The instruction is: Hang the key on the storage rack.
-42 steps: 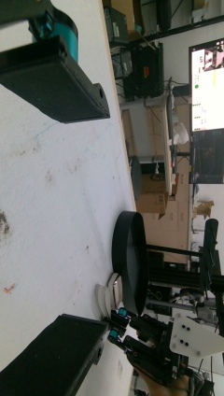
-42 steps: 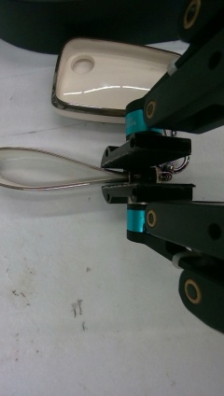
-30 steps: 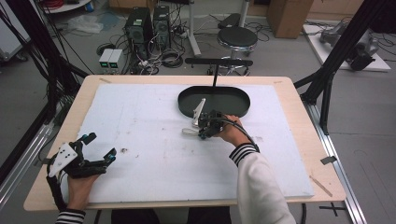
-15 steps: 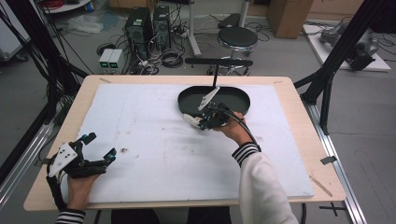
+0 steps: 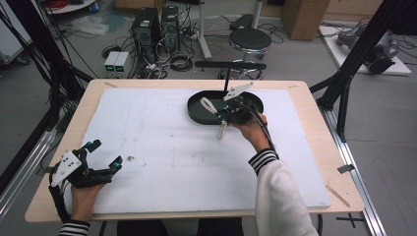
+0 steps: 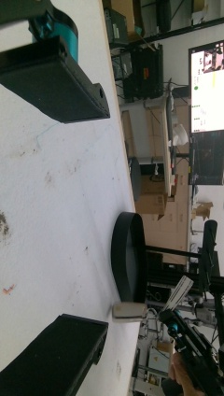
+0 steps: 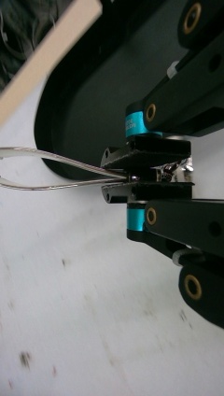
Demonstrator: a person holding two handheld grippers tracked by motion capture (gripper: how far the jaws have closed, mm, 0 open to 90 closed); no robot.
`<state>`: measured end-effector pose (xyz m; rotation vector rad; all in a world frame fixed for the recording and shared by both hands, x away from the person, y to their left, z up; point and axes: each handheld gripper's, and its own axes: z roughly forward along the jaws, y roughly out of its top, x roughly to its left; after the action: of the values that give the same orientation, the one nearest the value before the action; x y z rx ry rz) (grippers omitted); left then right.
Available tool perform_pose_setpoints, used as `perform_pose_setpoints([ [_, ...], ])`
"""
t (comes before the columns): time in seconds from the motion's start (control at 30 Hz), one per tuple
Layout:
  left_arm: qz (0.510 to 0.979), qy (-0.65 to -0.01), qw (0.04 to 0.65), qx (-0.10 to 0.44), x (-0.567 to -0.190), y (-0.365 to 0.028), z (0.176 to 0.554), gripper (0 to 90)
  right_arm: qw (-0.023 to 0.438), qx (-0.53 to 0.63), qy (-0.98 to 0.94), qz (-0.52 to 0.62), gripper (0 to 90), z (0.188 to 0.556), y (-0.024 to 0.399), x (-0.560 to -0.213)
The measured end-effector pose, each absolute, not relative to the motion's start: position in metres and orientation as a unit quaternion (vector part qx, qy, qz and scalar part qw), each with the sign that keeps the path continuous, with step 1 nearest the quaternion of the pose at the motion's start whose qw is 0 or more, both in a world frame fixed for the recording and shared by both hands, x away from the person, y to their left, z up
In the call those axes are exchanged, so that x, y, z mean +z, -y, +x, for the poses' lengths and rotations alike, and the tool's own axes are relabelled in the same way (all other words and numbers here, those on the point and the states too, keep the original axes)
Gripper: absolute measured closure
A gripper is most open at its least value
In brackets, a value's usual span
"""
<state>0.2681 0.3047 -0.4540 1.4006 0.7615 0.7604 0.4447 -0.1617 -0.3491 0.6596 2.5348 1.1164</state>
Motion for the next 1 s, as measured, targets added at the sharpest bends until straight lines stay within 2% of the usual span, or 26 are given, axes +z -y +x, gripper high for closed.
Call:
perform_pose_setpoints([
  [0.03,0.613,-0.333,0.635,0.333,-0.454,-0.305,0.268,1.7,0.162,0.392,-0.873,0.238,81.9,0.444,0.165,-0.347],
  [0.37,0.613,-0.333,0.634,0.334,-0.454,-0.305,0.268,1.7,0.201,0.435,-0.828,0.29,81.9,0.443,0.183,-0.335],
  [0.8,0.612,-0.333,0.635,0.333,-0.454,-0.305,0.268,1.7,0.28,0.463,-0.763,0.354,81.9,0.44,0.202,-0.324],
  [1.0,0.612,-0.333,0.635,0.333,-0.454,-0.305,0.268,1.7,0.298,0.466,-0.743,0.376,81.8,0.443,0.209,-0.324],
])
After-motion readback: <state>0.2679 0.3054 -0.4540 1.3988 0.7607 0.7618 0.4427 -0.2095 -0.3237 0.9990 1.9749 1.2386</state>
